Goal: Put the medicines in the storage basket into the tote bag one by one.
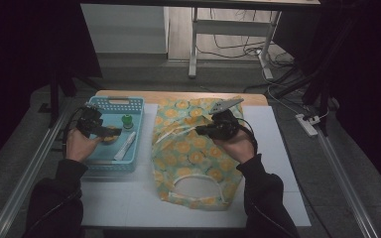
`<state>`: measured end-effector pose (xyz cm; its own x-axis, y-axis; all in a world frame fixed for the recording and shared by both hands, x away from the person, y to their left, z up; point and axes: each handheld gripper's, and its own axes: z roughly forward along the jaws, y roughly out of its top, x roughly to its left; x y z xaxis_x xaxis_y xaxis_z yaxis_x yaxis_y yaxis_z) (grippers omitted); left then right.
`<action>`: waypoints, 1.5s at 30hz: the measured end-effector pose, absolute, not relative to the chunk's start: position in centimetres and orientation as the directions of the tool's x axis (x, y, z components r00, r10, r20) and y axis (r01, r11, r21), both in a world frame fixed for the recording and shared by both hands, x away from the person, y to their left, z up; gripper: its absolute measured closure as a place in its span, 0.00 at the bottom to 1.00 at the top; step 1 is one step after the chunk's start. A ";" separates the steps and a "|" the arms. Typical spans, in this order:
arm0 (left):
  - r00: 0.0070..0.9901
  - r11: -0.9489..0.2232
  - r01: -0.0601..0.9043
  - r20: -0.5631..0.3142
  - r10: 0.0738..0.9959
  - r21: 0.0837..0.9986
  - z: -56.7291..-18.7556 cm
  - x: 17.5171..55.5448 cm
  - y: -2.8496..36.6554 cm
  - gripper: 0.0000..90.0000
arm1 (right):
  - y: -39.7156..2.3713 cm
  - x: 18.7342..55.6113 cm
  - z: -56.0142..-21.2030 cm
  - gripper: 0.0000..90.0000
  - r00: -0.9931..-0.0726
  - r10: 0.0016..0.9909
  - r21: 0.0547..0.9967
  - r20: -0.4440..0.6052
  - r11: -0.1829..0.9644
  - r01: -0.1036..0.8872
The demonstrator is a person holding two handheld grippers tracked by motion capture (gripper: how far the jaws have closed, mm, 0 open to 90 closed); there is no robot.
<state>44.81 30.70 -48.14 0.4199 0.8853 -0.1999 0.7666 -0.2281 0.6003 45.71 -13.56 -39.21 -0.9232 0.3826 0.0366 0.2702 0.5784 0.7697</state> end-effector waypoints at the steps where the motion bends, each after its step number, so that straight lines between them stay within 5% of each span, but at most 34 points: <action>1: 0.416 -0.228 0.769 -0.198 0.888 0.597 -48.3 45.0 30.7 0.00 | -13.6 45.7 -39.2 1.00 -0.923 0.383 0.769 0.037 0.579 0.271; 39: 0.320 -0.281 0.893 -0.058 0.946 0.352 -51.9 48.3 30.1 0.00 | -13.4 45.6 -39.4 1.00 -0.928 0.370 0.763 0.034 0.590 0.263; 45: 0.312 -0.282 0.906 -0.050 0.949 0.315 -52.1 48.3 30.0 0.13 | -13.4 45.7 -39.4 1.00 -0.928 0.370 0.764 0.033 0.590 0.262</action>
